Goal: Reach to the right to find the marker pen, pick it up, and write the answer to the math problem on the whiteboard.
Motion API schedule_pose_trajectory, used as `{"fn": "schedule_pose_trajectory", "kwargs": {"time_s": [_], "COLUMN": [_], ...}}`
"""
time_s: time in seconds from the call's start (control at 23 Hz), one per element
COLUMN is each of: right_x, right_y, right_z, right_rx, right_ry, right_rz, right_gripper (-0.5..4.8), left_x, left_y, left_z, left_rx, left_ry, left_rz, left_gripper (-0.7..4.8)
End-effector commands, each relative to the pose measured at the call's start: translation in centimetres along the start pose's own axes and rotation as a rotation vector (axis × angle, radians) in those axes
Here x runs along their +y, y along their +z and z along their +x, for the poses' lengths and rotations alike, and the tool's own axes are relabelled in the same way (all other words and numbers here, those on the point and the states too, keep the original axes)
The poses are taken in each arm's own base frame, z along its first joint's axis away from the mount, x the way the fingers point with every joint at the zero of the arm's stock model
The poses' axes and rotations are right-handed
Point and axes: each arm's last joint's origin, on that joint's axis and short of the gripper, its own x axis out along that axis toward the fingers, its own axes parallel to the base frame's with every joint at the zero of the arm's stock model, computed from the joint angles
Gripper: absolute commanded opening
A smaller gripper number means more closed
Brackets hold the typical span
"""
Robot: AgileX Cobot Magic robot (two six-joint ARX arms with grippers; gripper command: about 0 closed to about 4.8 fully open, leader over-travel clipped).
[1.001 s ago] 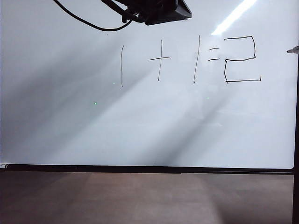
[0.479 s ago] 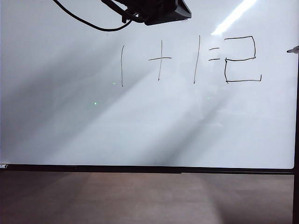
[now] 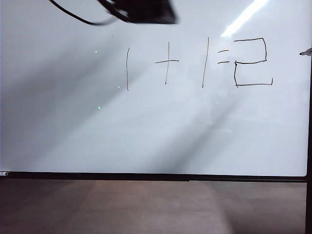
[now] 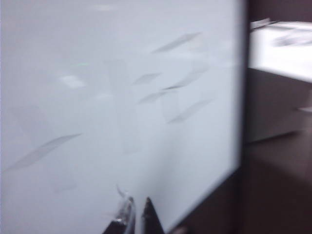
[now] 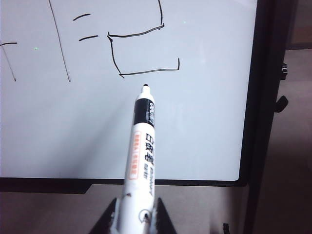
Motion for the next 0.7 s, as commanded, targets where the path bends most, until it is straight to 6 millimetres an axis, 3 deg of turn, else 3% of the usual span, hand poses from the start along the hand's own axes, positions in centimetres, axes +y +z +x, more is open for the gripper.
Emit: {"fn": "schedule_pose_trajectory", "kwargs": {"time_s": [0.04,0.22,0.39,0.52,0.7], "right_x": [0.0,0.0,0.1,0.1,0.1], "right_y": [0.3,0.3,0.3,0.3,0.3], "right_z": [0.0,0.0,0.0,0.0,0.0], "right_rx": [-0.020,-0.020,-0.019,-0.019,-0.019], "right_ry": [0.002,0.002,0.005,0.004,0.005], "right_rz": [-0.002,-0.002,-0.002,-0.002,-0.002], "right_gripper": [0.00,0.00,0.00,0.00,0.00], "left_x": [3.7,8.3,11.2,12.0,11.3], "left_y": [1.5,2.5,2.0,0.0,-3.3], "left_z": [-3.0,-8.3,-13.4,-17.0,-20.9], "left_rx": [0.051,0.128,0.113,0.121,0.126], "left_ry": [0.106,0.174,0.314,0.443,0.563], "left_rz": [0.005,-0.083,-0.141,-0.146,-0.161], "left_gripper": [0.27,0.27,0.27,0.27,0.27]}}
